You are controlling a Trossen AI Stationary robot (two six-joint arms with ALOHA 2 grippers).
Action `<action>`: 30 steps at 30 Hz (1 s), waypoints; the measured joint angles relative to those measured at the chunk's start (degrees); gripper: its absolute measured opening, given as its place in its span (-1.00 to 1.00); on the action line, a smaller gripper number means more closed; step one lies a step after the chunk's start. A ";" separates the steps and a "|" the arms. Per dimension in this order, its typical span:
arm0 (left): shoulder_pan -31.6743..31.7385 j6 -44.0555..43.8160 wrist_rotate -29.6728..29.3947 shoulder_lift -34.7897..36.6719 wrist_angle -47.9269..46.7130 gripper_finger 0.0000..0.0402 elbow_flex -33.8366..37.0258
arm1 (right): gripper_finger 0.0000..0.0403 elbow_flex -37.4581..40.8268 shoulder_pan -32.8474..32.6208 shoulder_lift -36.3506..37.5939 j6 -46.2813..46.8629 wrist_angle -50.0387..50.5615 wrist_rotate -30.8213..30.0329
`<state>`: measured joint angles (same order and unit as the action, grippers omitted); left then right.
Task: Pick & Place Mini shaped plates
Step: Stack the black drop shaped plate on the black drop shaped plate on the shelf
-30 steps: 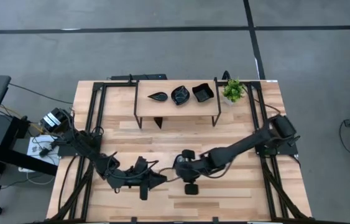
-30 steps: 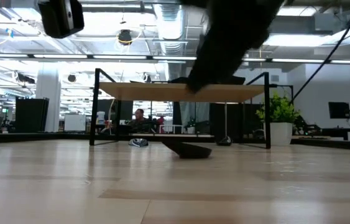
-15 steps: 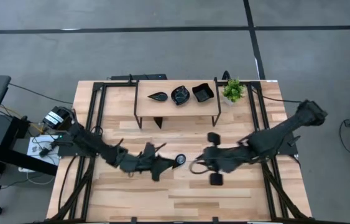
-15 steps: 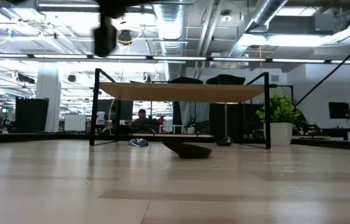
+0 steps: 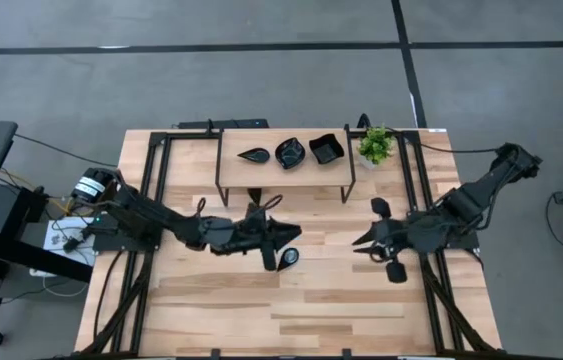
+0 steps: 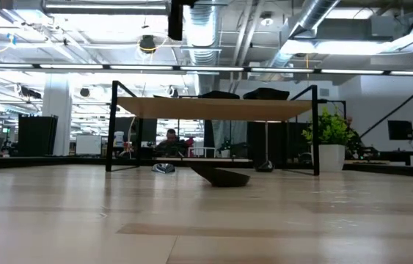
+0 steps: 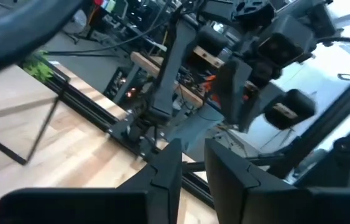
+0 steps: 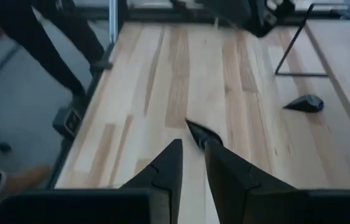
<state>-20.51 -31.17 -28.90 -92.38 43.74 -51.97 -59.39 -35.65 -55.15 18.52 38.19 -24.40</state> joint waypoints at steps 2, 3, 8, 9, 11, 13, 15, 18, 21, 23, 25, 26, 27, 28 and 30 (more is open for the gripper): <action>1.09 -0.10 0.90 0.00 -0.83 -0.62 -0.26 | -0.67 1.15 0.06 0.79 -0.08 -2.43 -0.10; 1.58 -0.54 1.28 0.00 -1.56 -0.61 -0.44 | -0.67 1.59 0.06 1.01 -0.81 -2.77 -0.11; 2.00 -0.70 2.15 -1.98 -2.87 -0.59 -1.65 | -0.67 2.01 0.19 1.95 -5.32 -0.48 -2.62; 1.97 -0.66 2.50 -2.93 -2.87 -0.59 -2.38 | -0.67 2.01 0.19 2.35 -5.60 0.02 -3.20; 1.98 -0.64 2.57 -5.31 -3.11 -0.59 -3.85 | -0.67 2.01 0.19 3.09 -5.86 1.16 -4.31; 2.03 -0.56 2.85 -8.01 -4.65 -0.59 -5.54 | -0.67 2.01 0.20 3.57 -5.44 1.94 -4.36; 2.03 -0.36 3.96 -10.80 -6.11 -0.58 -7.30 | -0.67 2.01 0.19 3.77 -4.67 2.50 -4.35; 1.80 3.43 5.84 -13.45 -6.55 -0.58 -8.81 | -0.67 2.01 0.15 3.77 -3.21 3.29 -4.25; 1.17 7.75 6.75 -14.50 -6.42 -0.58 -8.86 | -0.67 2.01 0.15 3.37 -1.16 4.40 -4.24; 0.42 9.17 6.92 -15.01 -7.26 -0.58 -8.86 | -0.67 2.35 0.05 3.30 0.29 5.10 -4.19; -0.41 9.40 6.99 -15.01 -10.05 -0.58 -8.86 | -0.67 3.14 0.04 3.35 1.60 5.14 -4.18; -0.85 8.45 7.01 -14.97 -11.99 -0.58 -8.86 | -0.67 3.53 0.00 3.36 2.06 5.28 -4.10; -1.20 7.33 7.02 -14.95 -14.13 -0.58 -8.86 | -0.67 3.82 0.01 3.34 2.69 5.58 -4.04; -1.52 5.97 7.08 -14.95 -16.21 -0.58 -8.86 | -0.67 4.12 0.04 3.32 3.42 5.74 -4.04; -2.11 3.27 7.06 -14.83 -20.19 -0.58 -8.84 | -0.67 4.75 0.04 3.34 4.43 6.20 -4.02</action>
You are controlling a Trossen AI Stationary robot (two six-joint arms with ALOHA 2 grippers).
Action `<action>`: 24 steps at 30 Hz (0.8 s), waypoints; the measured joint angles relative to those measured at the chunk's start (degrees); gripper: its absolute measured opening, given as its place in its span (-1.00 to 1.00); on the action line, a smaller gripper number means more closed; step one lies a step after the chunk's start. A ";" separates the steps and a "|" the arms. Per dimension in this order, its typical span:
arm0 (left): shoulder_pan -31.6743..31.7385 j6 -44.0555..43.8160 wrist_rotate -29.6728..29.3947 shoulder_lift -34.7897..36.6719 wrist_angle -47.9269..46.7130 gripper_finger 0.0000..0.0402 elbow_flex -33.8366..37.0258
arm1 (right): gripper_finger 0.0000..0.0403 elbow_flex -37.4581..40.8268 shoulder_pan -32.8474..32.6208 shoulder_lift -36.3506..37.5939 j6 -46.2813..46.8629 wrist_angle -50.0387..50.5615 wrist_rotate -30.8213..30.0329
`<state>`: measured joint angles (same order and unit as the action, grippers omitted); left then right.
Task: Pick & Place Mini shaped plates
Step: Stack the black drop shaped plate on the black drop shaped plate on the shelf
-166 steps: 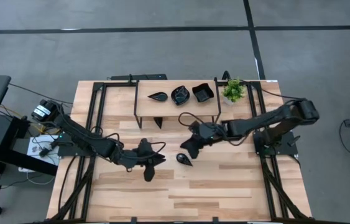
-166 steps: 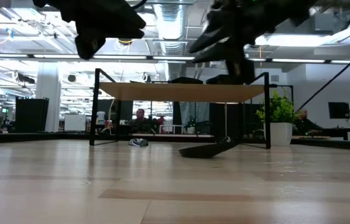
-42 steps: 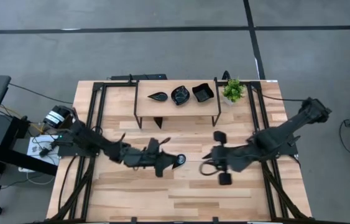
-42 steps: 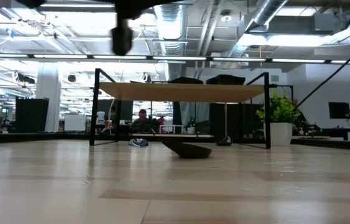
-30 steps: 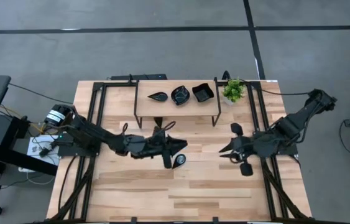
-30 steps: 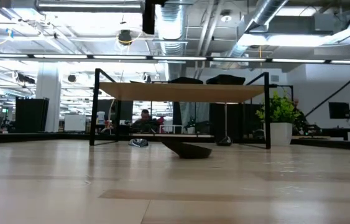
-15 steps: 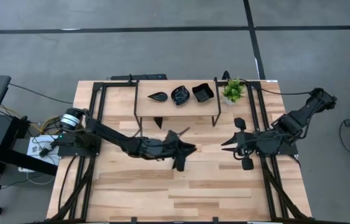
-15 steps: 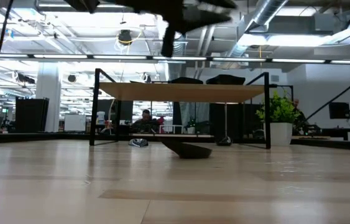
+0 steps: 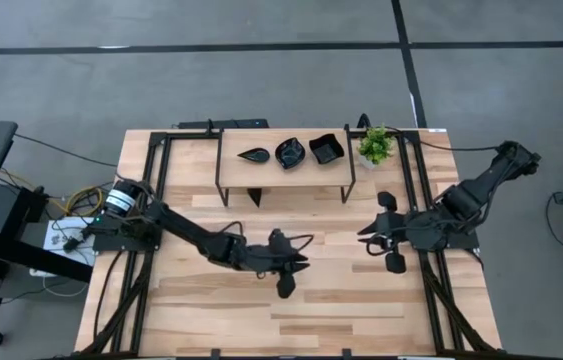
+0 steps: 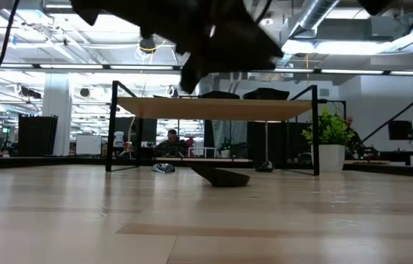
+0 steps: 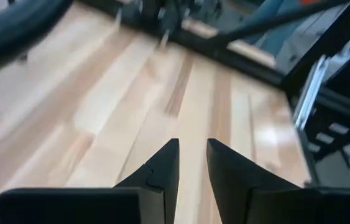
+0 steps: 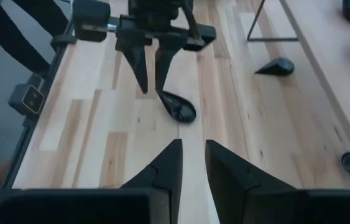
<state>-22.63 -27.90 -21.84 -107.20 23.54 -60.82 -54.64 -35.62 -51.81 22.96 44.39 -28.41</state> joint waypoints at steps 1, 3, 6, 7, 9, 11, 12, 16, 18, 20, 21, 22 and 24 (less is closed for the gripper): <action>-0.27 -1.24 -0.02 0.03 -1.62 -0.58 0.00 | -0.67 0.41 0.00 0.00 0.38 0.01 0.01; -0.68 -2.97 0.39 0.03 -3.73 -0.58 0.01 | -0.67 1.30 0.00 0.00 0.55 0.19 0.03; -0.76 -6.30 2.90 0.12 -5.63 -0.58 0.00 | -0.67 2.52 0.00 0.00 0.61 0.17 0.03; -0.58 -7.34 4.34 0.12 -6.65 -0.58 0.00 | -0.67 2.73 0.00 -0.01 0.65 0.41 0.03; -0.24 -8.30 7.12 0.12 -9.01 -0.58 0.00 | -0.67 2.97 0.00 -0.02 0.68 0.40 0.01; 0.06 -9.28 9.53 0.12 -11.89 -0.58 0.00 | -0.67 3.31 0.11 -0.02 0.64 0.43 0.00; 0.13 -9.42 10.29 0.12 -13.69 -0.58 0.00 | -0.67 3.49 0.11 -0.02 0.60 0.52 -0.01; 0.08 -7.98 11.00 0.12 -18.80 -0.58 0.02 | -0.67 4.25 0.12 -0.02 0.54 0.71 -0.06; 0.10 -3.15 10.95 0.09 -19.32 -0.58 0.02 | -0.67 4.89 0.13 -0.02 0.54 0.84 -0.25; -0.03 3.13 9.79 0.09 -19.12 -0.58 0.02 | -0.67 5.68 0.15 -0.02 0.55 0.72 -0.26; -0.15 5.73 8.62 0.09 -19.17 -0.58 0.02 | -0.67 6.06 0.15 -0.02 0.55 0.67 -0.25; -0.20 8.12 7.53 0.09 -19.23 -0.58 0.02 | -0.67 6.38 0.15 -0.02 0.57 0.78 -0.25; -0.25 11.75 6.18 0.09 -19.19 -0.58 0.02 | -0.67 6.81 0.15 -0.02 0.57 0.82 -0.23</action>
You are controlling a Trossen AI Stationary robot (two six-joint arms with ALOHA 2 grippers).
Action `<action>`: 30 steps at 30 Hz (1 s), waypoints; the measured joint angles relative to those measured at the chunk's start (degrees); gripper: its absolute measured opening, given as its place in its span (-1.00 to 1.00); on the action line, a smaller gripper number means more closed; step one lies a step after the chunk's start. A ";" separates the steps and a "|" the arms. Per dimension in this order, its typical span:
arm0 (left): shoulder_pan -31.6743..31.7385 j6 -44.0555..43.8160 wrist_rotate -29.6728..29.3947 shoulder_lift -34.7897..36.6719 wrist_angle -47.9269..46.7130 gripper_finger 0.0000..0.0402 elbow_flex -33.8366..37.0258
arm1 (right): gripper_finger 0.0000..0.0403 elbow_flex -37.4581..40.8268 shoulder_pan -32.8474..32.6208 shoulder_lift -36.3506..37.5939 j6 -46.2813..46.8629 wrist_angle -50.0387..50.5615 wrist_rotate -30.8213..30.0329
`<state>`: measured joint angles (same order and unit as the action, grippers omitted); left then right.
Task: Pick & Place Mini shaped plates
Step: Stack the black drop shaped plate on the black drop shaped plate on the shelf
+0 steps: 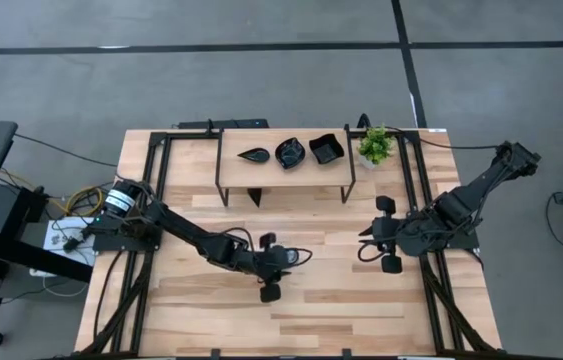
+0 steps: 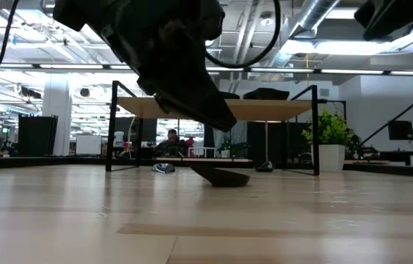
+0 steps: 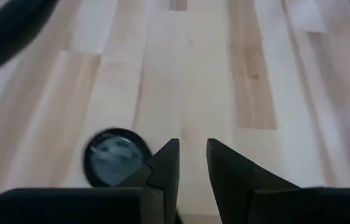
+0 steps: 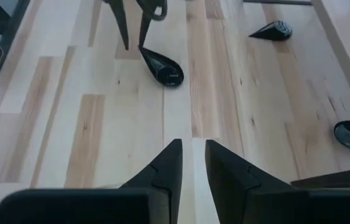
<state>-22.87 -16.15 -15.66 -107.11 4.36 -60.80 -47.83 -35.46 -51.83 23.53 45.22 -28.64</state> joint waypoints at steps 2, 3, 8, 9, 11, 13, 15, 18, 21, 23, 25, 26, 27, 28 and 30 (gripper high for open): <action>0.04 2.19 -1.16 0.00 -0.06 -0.58 0.00 | -0.67 0.11 0.00 0.00 0.08 0.12 0.00; 0.15 2.56 -2.03 0.00 -0.06 -0.58 0.00 | -0.67 0.11 0.00 0.00 0.15 0.12 0.00; 0.15 -1.78 -6.85 -1.49 0.83 -0.58 0.00 | -0.67 0.11 -0.04 0.00 0.42 0.17 -0.06; 0.15 -3.24 -6.85 -2.42 2.00 -0.58 0.00 | -0.67 0.11 -0.04 0.00 0.42 0.20 -0.07; 0.08 -4.94 -6.84 -4.13 5.11 -0.58 0.02 | -0.67 0.11 -0.04 0.00 0.50 0.21 -0.12; -0.08 -5.37 -6.83 -5.36 8.23 -0.58 -0.38 | -0.68 0.11 -0.04 0.00 0.57 0.21 -0.15; -0.11 -5.18 -6.84 -5.97 8.69 -0.58 -1.21 | -0.68 0.11 -0.04 0.00 0.68 0.21 -0.15; -0.04 -5.14 -6.87 -6.23 8.24 -0.58 -1.36 | -0.68 0.11 -0.04 0.00 1.33 0.21 -0.15; 0.00 -5.15 -6.30 -6.24 7.01 -0.58 -1.34 | -0.67 0.11 -0.04 0.00 1.48 0.21 -0.15; -0.02 -5.20 -5.36 -6.25 6.51 -0.58 -1.33 | -0.68 0.11 -0.04 0.00 1.49 0.21 -0.15; -0.04 -5.33 -5.29 -6.23 5.89 -0.58 -1.33 | -0.67 0.11 -0.04 0.00 1.53 0.21 -0.15; -0.04 -5.34 -5.31 -6.25 5.43 -0.58 -1.35 | -0.67 0.11 -0.04 0.00 1.61 0.21 -0.15; -0.04 -5.34 -5.31 -6.25 4.89 -0.58 -1.33 | -0.67 0.11 -0.04 0.00 1.62 0.21 -0.15; -0.01 -5.34 -5.31 -6.25 4.31 -0.58 -1.33 | -0.67 0.11 -0.04 0.00 1.63 0.21 -0.15; 0.00 -5.34 -5.31 -6.25 3.78 -0.58 -1.33 | -0.67 0.11 -0.04 0.00 1.62 0.21 -0.15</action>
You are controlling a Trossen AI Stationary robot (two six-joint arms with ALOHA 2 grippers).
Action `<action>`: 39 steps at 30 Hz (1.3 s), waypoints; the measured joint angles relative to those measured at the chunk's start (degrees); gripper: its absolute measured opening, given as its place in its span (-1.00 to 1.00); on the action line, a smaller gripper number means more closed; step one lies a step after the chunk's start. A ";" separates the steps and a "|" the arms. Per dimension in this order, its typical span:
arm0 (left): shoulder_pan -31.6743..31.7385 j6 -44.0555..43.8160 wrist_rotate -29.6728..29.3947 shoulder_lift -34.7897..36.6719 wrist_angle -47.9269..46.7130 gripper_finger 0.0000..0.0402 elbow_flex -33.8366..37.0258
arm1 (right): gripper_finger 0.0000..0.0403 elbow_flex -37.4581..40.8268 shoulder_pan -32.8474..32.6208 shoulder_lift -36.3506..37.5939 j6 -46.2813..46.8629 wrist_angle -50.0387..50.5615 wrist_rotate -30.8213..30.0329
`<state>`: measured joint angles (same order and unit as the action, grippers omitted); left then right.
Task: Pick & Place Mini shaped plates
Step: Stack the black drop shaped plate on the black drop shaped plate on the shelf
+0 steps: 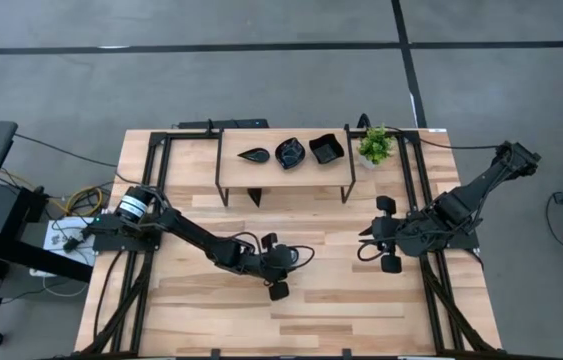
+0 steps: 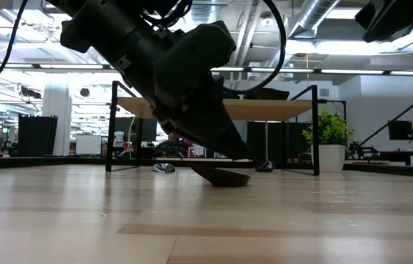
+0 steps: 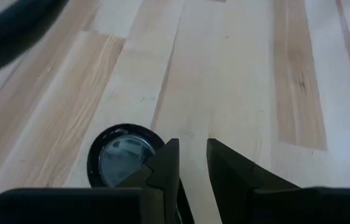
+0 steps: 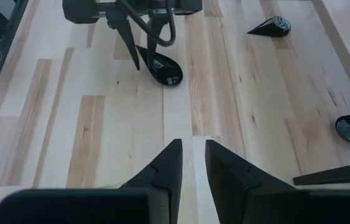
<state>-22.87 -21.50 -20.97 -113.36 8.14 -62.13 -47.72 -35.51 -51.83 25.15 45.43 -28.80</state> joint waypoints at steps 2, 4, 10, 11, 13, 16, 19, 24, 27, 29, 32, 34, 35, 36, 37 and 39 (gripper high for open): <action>-0.02 0.01 0.00 0.00 -0.18 -0.58 0.00 | -0.67 0.00 0.00 0.00 0.00 0.00 0.00; -0.02 0.17 0.03 0.01 -0.26 -0.58 0.00 | -0.67 0.00 0.00 0.00 0.00 0.00 0.00; 0.15 0.17 1.33 0.00 -0.46 -0.58 0.00 | -0.67 -0.02 0.00 0.00 0.00 0.00 0.00; 0.27 0.17 1.39 0.00 -0.46 -0.58 0.00 | -0.67 -0.02 0.00 0.00 -0.02 0.00 0.00; 0.46 0.04 1.43 0.02 -0.48 -0.58 0.00 | -0.67 -0.02 0.00 0.00 -0.02 0.00 0.00; 0.83 0.02 1.36 0.01 -0.62 -0.58 0.00 | -0.67 -0.04 0.00 0.00 -0.02 0.00 -0.01; 0.94 0.00 2.47 0.01 -0.83 -0.58 0.00 | -0.67 -0.04 0.00 0.00 -0.02 0.00 0.00; 0.87 -0.28 3.60 0.02 -0.99 -0.58 0.00 | -0.67 -0.04 0.00 0.00 -0.02 0.00 0.00; 0.92 -1.84 2.47 0.38 -0.93 -0.58 0.02 | -0.67 -0.04 0.00 0.00 -0.02 0.00 0.00; 0.95 -2.56 1.94 2.00 -0.90 -0.58 -0.07 | -0.67 -0.06 0.00 0.00 -0.02 -0.02 0.00; 1.29 -2.78 1.71 6.09 0.22 -0.59 -0.26 | -0.67 -0.07 0.00 0.00 -0.02 -0.19 0.05; 1.31 -2.59 1.71 9.04 0.34 -0.61 -0.26 | -0.67 -0.07 0.00 0.00 -0.02 -0.20 0.07; 1.31 -2.04 1.92 10.41 1.05 -0.63 -0.26 | -0.67 -0.07 0.00 0.00 -0.03 -0.20 0.12; 1.29 -1.60 2.17 11.91 1.30 -0.64 -0.26 | -0.67 -0.07 0.00 0.00 -0.02 -0.20 0.13; 1.27 -1.75 2.51 13.19 2.15 -0.66 -0.26 | -0.67 -0.07 0.00 0.00 -0.02 -0.18 0.15; 1.31 -5.33 3.40 15.68 4.10 -0.68 -0.28 | -0.67 -0.07 0.00 0.00 -0.04 -0.12 0.16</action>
<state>-21.57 -26.83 -17.57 -97.68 12.24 -62.41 -47.79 -35.51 -51.83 25.10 45.31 -28.64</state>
